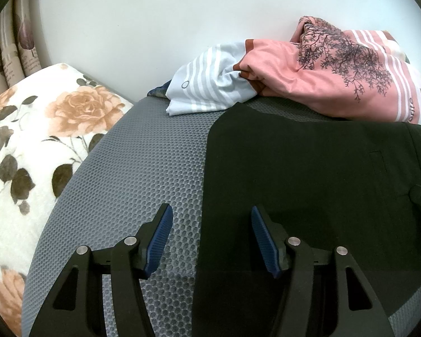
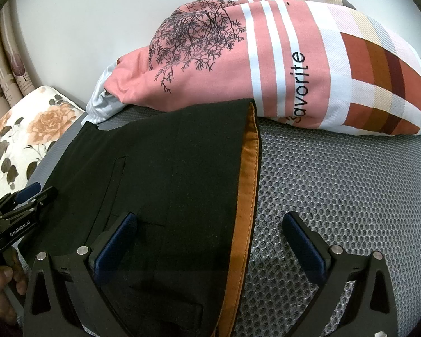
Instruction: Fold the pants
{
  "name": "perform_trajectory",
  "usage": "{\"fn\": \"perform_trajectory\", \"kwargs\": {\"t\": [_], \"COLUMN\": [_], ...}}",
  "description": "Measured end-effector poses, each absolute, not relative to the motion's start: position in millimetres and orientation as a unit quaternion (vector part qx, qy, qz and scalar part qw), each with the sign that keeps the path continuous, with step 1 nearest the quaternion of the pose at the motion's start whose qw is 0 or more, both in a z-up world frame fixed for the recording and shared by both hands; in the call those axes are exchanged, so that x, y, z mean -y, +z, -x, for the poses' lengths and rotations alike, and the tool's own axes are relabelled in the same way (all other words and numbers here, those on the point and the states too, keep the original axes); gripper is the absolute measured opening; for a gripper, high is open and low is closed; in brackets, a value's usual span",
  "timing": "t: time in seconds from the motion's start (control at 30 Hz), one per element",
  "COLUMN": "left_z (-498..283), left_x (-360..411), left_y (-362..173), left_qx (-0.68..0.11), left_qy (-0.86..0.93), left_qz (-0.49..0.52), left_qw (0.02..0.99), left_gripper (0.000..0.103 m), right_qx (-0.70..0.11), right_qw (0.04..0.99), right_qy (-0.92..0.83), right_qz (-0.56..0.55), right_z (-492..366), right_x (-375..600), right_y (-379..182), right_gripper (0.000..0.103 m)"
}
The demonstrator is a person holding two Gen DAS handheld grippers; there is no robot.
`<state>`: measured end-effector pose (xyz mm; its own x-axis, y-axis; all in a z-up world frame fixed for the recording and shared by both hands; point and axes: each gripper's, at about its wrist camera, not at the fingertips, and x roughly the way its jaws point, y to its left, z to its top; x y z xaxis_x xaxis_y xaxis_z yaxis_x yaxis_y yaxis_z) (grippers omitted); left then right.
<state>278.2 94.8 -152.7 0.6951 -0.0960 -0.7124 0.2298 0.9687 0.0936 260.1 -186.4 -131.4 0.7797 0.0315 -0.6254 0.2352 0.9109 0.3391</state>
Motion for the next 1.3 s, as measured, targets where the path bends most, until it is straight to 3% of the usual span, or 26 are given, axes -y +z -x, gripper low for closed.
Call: {"fn": "perform_trajectory", "kwargs": {"t": [1.3], "left_z": [-278.8], "left_x": [-97.2], "left_y": [-152.5], "left_qx": [-0.378], "left_qy": [-0.087], "left_qz": [-0.093], "left_qw": [0.917], "left_gripper": [0.060], "right_qx": [-0.328], "right_qw": [0.921], "right_qy": [-0.054], "right_qz": [-0.204], "right_z": [-262.8], "right_x": [187.2], "right_y": [-130.8], "right_gripper": [0.103]}}
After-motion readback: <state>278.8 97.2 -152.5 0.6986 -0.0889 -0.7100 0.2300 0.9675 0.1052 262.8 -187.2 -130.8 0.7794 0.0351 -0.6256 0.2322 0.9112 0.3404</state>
